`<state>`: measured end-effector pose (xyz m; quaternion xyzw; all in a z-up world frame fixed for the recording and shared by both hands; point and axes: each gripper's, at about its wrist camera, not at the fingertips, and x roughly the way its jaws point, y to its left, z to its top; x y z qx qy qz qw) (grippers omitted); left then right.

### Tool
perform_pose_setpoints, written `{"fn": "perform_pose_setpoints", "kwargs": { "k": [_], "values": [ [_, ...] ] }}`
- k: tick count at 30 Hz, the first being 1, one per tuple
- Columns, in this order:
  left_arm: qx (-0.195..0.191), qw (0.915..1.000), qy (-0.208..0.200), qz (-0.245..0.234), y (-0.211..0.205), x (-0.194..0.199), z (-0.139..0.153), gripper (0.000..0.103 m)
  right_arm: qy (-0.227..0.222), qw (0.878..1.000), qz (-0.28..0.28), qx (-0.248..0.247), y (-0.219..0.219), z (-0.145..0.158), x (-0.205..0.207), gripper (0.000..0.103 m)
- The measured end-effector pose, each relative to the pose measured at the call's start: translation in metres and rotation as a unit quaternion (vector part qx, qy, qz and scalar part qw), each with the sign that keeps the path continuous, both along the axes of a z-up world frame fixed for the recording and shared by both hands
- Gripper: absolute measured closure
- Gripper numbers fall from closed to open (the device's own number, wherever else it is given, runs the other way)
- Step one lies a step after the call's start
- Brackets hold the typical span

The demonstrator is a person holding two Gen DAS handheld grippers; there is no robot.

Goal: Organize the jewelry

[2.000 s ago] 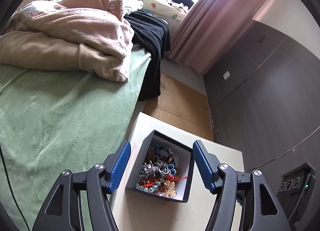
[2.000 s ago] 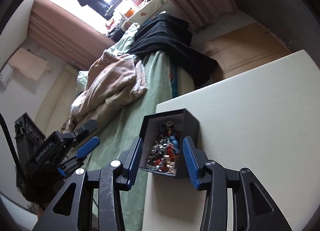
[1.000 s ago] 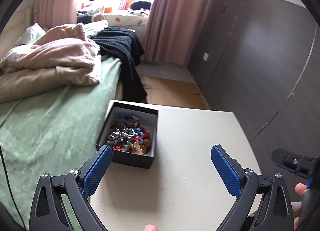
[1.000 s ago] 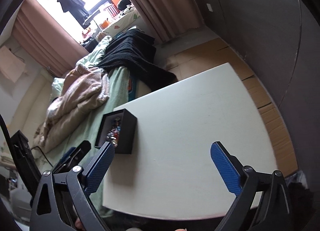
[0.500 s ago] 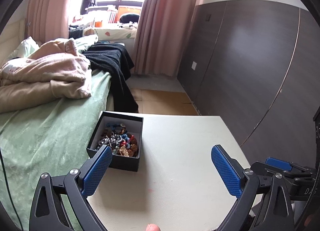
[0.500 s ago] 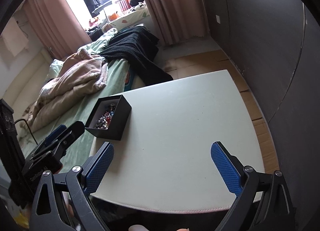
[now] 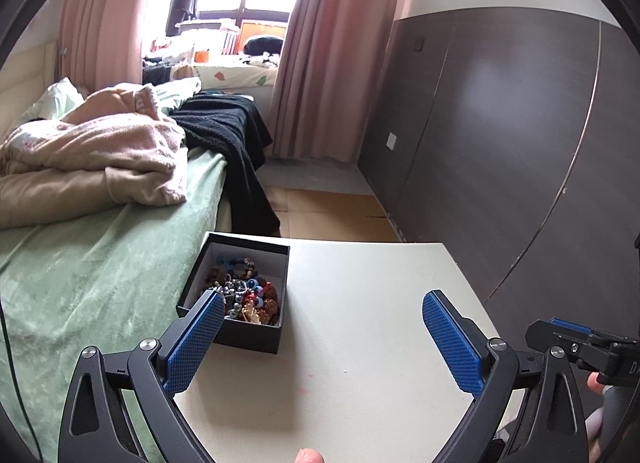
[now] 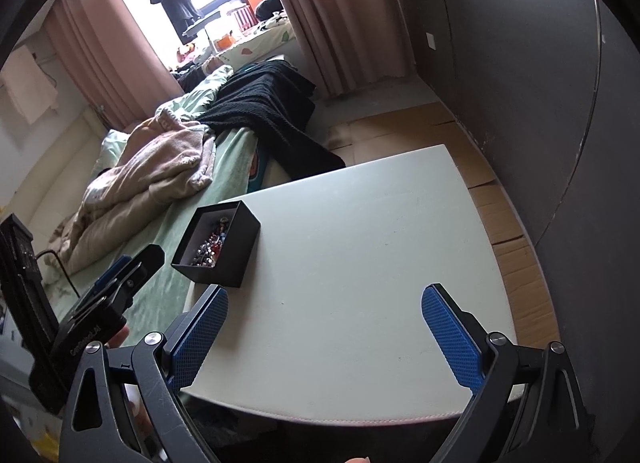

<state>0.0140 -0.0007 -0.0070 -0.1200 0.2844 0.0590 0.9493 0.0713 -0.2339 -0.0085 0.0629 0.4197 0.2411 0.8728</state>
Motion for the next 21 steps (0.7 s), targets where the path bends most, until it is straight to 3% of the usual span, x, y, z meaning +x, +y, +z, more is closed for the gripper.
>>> {"fn": "perform_pose_setpoints", "kwargs": {
  "k": [21],
  "values": [
    [0.010, 0.9998, -0.017, 0.010, -0.0030, -0.0078, 0.0099, 0.004, -0.012, 1.000, -0.001, 0.001, -0.0027, 0.0057, -0.0028, 0.005]
  ]
}}
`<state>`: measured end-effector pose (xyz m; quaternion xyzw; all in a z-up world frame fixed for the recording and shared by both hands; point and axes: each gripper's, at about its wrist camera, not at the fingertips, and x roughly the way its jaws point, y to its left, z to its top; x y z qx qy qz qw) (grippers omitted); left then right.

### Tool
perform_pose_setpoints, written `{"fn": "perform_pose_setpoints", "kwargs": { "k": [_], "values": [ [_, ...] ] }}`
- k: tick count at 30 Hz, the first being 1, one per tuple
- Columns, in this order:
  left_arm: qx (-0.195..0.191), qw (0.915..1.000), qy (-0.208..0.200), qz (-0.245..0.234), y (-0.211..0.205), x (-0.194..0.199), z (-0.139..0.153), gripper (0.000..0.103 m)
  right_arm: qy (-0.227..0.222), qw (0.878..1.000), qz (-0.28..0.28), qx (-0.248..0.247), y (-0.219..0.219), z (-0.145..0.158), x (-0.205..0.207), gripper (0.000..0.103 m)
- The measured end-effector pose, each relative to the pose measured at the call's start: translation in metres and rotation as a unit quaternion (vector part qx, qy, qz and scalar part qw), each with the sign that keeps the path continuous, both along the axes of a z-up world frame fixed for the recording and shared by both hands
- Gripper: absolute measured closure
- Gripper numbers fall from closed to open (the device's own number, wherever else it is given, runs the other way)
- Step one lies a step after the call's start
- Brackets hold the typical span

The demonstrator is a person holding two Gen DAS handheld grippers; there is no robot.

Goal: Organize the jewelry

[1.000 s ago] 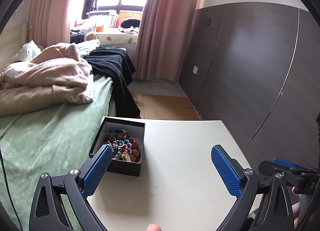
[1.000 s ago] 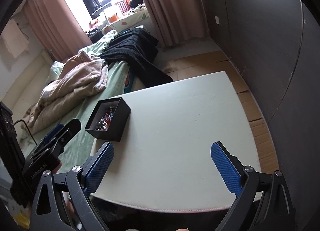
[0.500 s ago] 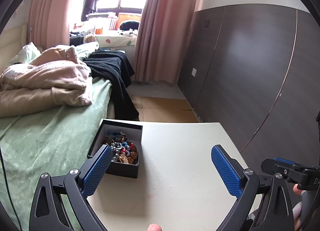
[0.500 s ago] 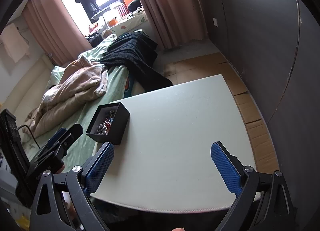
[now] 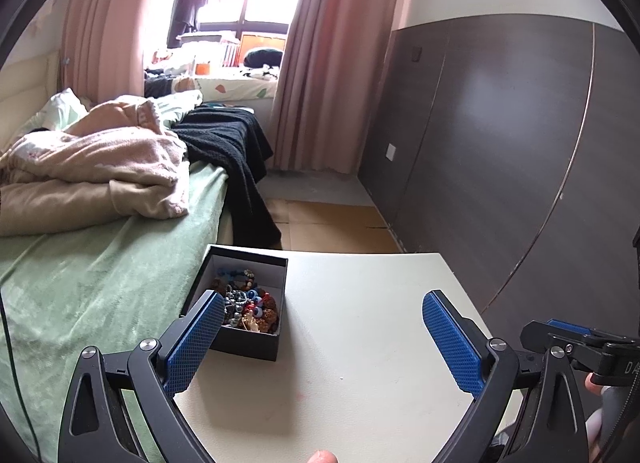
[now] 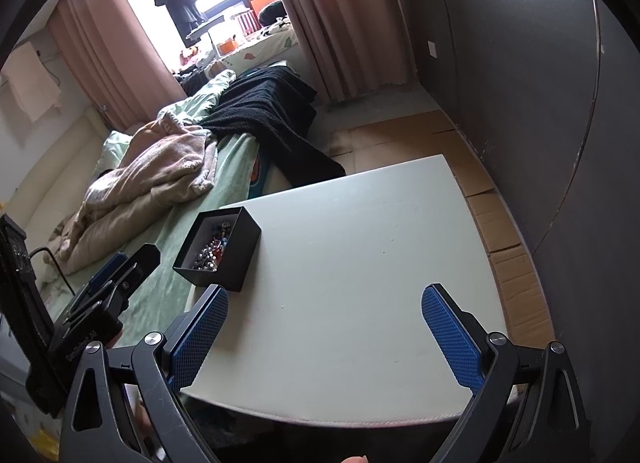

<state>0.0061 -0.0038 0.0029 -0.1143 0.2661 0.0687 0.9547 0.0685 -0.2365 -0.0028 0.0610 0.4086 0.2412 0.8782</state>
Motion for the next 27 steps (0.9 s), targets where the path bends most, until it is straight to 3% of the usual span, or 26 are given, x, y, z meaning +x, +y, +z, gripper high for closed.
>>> {"fn": "perform_pose_setpoints", "kwargs": {
  "k": [27],
  "values": [
    [0.001, 1.0000, -0.004, 0.002, -0.0019, -0.0020, 0.0034, 0.004, -0.004, 1.000, 0.001, -0.003, -0.0004, 0.0032, -0.0004, 0.005]
  ]
}}
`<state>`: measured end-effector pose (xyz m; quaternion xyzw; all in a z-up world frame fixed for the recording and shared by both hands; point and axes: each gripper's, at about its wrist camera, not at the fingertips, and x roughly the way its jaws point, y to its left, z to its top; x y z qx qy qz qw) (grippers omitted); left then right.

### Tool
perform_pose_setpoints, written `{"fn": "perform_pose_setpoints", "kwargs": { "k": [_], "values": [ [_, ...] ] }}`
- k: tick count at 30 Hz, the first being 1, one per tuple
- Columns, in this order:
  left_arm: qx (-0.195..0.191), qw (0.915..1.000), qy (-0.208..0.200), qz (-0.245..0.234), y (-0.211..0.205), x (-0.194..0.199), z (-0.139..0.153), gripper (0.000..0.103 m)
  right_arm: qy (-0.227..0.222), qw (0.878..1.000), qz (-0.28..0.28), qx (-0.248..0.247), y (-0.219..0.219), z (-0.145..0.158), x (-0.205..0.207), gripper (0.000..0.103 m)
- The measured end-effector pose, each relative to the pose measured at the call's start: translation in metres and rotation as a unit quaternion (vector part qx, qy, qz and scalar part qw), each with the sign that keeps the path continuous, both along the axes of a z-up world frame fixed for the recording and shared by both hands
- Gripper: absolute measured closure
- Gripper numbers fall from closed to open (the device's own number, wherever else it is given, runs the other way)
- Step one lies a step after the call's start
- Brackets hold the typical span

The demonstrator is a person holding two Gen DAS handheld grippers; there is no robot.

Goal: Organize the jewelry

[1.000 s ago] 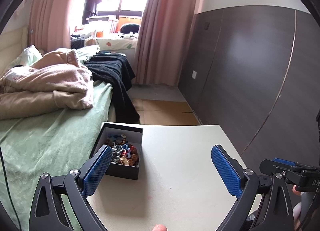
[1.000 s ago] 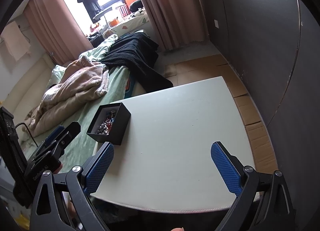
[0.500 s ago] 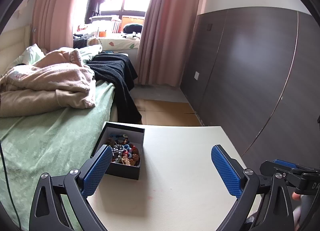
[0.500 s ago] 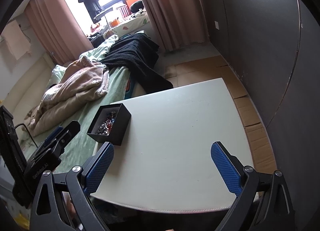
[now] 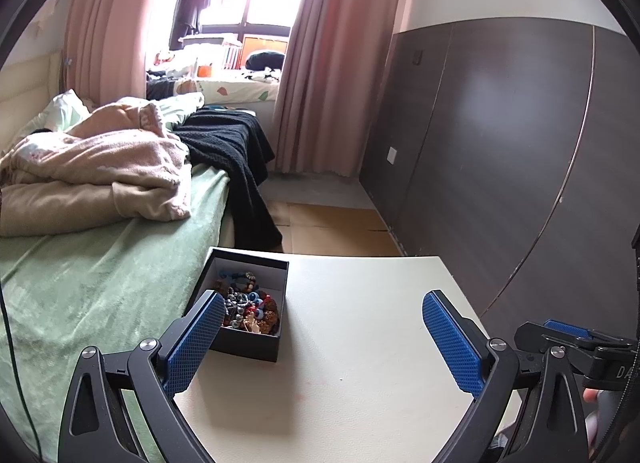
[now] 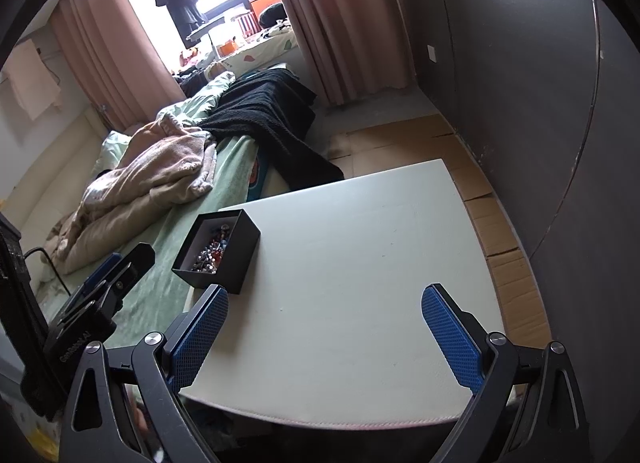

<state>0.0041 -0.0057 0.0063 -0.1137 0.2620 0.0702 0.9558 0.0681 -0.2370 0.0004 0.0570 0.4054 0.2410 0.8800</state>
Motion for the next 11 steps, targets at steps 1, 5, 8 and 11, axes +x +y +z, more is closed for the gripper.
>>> {"fn": "perform_pose_setpoints", "kwargs": {
  "k": [1, 5, 8, 11],
  "values": [
    [0.000, 1.0000, -0.001, 0.001, 0.000, 0.000, 0.000, 0.004, -0.001, 1.000, 0.000, 0.000, -0.001, 0.000, 0.000, 0.005],
    [0.007, 1.0000, -0.004, 0.004, -0.004, -0.001, 0.002, 0.004, -0.001, 1.000, -0.001, 0.000, -0.003, 0.001, 0.003, 0.005],
    [0.008, 0.9999, -0.006, -0.002, -0.008, -0.002, 0.003, 0.004, -0.001, 1.000, -0.001, 0.000, -0.004, 0.001, 0.004, 0.005],
    [0.014, 0.9999, 0.001, -0.008, -0.013, 0.003, 0.002, 0.004, -0.005, 1.000, -0.001, -0.007, -0.004, 0.000, 0.004, 0.005]
  ]
}}
